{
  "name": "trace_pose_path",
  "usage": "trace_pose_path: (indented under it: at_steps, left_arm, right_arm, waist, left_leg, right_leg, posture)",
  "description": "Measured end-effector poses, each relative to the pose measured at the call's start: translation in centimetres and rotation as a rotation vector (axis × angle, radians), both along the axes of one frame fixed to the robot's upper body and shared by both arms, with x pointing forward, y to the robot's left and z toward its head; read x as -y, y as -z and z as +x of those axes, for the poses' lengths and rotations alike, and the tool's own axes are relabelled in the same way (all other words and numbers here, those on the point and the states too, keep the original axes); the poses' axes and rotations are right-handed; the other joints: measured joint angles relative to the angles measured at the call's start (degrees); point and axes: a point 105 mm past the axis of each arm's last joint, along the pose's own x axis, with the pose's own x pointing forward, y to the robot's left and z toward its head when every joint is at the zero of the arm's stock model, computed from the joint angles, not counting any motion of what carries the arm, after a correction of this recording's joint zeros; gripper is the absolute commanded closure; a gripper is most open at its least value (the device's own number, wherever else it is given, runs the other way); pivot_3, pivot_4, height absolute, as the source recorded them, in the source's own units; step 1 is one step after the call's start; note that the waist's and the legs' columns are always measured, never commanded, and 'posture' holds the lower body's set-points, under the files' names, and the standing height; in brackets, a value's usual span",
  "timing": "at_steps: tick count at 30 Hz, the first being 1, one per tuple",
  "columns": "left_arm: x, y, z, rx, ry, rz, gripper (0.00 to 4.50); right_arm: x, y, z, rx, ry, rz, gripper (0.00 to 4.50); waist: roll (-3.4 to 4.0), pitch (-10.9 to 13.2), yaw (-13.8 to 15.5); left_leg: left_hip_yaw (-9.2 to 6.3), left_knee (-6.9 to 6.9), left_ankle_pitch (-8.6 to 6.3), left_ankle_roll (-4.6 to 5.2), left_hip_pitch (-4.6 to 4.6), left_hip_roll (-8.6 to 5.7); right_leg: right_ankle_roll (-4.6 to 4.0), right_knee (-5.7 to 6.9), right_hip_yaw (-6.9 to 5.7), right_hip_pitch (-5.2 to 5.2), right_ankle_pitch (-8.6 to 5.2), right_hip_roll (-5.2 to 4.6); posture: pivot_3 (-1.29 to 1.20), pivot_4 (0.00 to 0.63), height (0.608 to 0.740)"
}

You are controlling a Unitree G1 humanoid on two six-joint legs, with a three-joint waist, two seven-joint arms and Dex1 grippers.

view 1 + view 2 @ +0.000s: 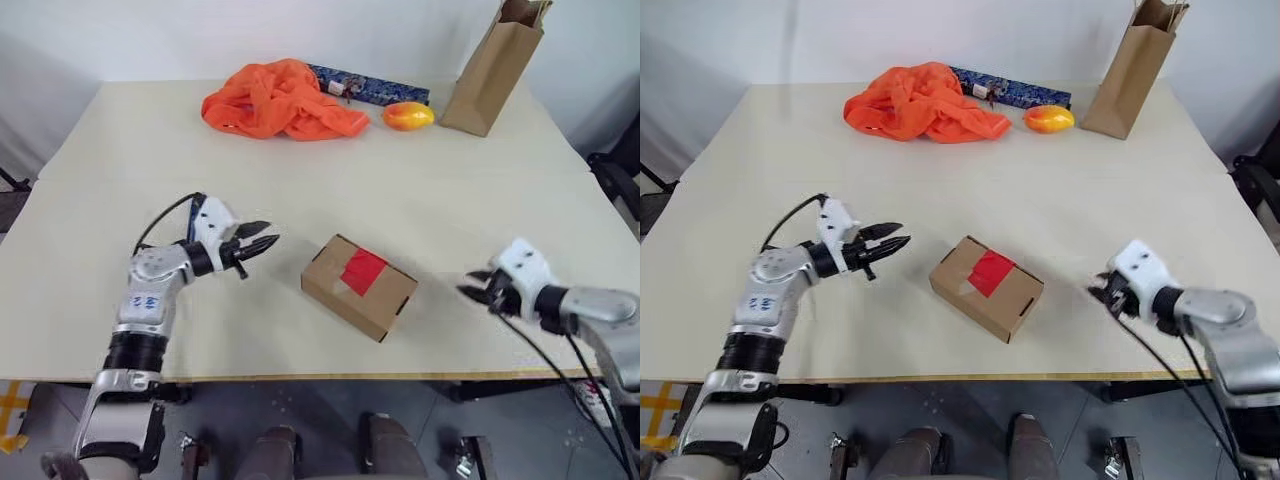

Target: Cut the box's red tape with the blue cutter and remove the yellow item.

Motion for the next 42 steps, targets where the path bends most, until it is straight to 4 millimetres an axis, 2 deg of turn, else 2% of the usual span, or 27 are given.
trace_pose_path:
  at_steps: [2,6,7,9,13,15,19,23,27,31,35,38,42]
  left_arm:
    - [-1.0,-0.5,-1.2,0.000,-0.048,-0.019,1.42]
    - [-3.2,-0.4,-4.2,-0.014,-0.186,-0.082,0.23]
    - [-3.8,0.0,-5.0,-0.031,-0.225,-0.094,0.03]
    - [-4.9,0.6,-6.6,-0.066,-0.294,-0.128,0.03]
    - [-6.6,-0.1,-9.3,-0.046,-0.409,-0.204,0.03]
    - [-8.2,-0.1,-11.5,-0.038,-0.502,-0.203,0.03]
    - [-9.1,0.4,-12.7,-0.067,-0.584,-0.187,0.03]
    - [-9.3,0.4,-11.6,-0.056,-0.673,-0.165,0.03]
    - [-8.9,0.7,-8.1,-0.058,-0.755,-0.148,0.03]
    - [-10.7,0.8,-4.7,-0.053,-0.922,-0.194,0.03]
    - [-11.4,1.3,-1.5,-0.093,-1.018,-0.223,0.03]
    - [-10.8,2.0,0.9,-0.155,-1.007,-0.217,0.03]
    - [-9.9,3.5,2.5,-0.231,-0.974,-0.199,0.03]
  right_arm:
    - [-0.5,-1.3,0.6,0.047,-0.038,0.042,1.18]
    - [-1.8,-2.1,1.7,0.077,-0.115,0.170,0.00]
    - [-2.0,-2.3,2.0,0.085,-0.123,0.189,0.00]
    - [-1.9,-2.7,2.5,0.102,-0.137,0.213,0.00]
    - [-3.3,-3.6,2.8,0.138,-0.245,0.277,0.00]
    - [-3.8,-3.8,3.1,0.131,-0.292,0.278,0.00]
    - [-4.1,-3.6,3.6,0.114,-0.322,0.281,0.00]
    - [-5.5,-4.3,4.1,0.124,-0.373,0.292,0.00]
    - [-6.1,-4.6,4.4,0.138,-0.390,0.306,0.00]
    - [-6.5,-4.4,4.3,0.140,-0.403,0.313,0.00]
    - [-6.5,-3.8,3.9,0.128,-0.394,0.319,0.00]
    - [-6.8,-3.8,3.6,0.135,-0.397,0.318,0.00]
    - [-7.0,-4.0,3.3,0.141,-0.401,0.315,0.00]
  waist:
    - [0.00,0.00,-0.43]
    - [0.03,0.01,-1.08]
    - [0.03,0.01,-1.09]
    - [0.05,0.02,-0.84]
    - [0.04,0.02,-0.51]
    - [0.05,0.02,-0.67]
    - [0.05,0.02,-0.50]
    - [0.05,0.02,-0.42]
    - [0.05,0.01,0.03]
    - [0.03,0.00,0.14]
    - [0.03,0.00,0.11]
    - [0.03,0.00,0.10]
    - [0.03,0.00,-0.74]
  left_leg:
    - [-0.04,-0.01,-0.01,-0.02,0.00,0.05]
    - [0.00,0.00,-0.01,-0.01,0.02,0.02]
    - [0.01,0.01,-0.01,-0.01,0.02,0.03]
    - [0.00,0.02,-0.01,-0.01,0.03,0.03]
    - [-0.03,0.04,-0.02,0.00,0.01,0.01]
    - [0.00,0.00,-0.03,0.02,0.02,0.01]
    - [0.01,0.02,-0.01,0.01,0.01,0.01]
    - [0.02,0.03,0.01,0.00,0.03,-0.01]
    - [0.03,0.04,0.01,0.00,0.04,-0.03]
    - [0.01,0.05,0.01,-0.01,0.01,-0.02]
    - [0.00,0.09,0.00,-0.02,-0.01,-0.02]
    - [0.00,0.10,0.01,-0.03,0.00,-0.03]
    - [-0.01,0.08,0.00,-0.03,-0.02,-0.03]
  right_leg:
    - [0.00,0.00,-0.02,0.00,0.00,0.02]
    - [-0.01,-0.04,0.10,0.01,0.00,0.01]
    - [-0.01,-0.05,0.10,0.01,0.00,0.01]
    - [-0.01,-0.14,0.11,0.01,0.00,0.01]
    - [-0.03,-0.21,0.16,0.04,0.01,-0.01]
    - [-0.03,-0.27,0.21,0.04,0.01,-0.01]
    - [-0.07,-0.29,0.25,0.06,0.00,0.01]
    - [-0.10,-0.27,0.34,0.07,0.02,0.04]
    - [-0.08,-0.19,0.23,0.05,0.03,0.04]
    - [-0.06,-0.04,0.12,0.01,0.04,0.05]
    - [-0.03,0.00,0.04,0.00,0.06,0.04]
    - [-0.01,0.03,0.03,0.01,0.07,0.02]
    - [0.02,0.02,-0.01,0.01,0.08,0.01]
  posture:
    - [0.00,0.150,0.740]
    - [0.00,0.150,0.740]
    - [0.00,0.150,0.740]
    - [0.00,0.150,0.740]
    - [0.00,0.150,0.740]
    - [0.00,0.150,0.740]
    - [0.00,0.150,0.740]
    - [0.00,0.150,0.740]
    - [0.00,0.150,0.740]
    - [0.00,0.150,0.740]
    - [0.00,0.150,0.740]
    - [0.00,0.150,0.740]
    - [0.00,0.150,0.740]
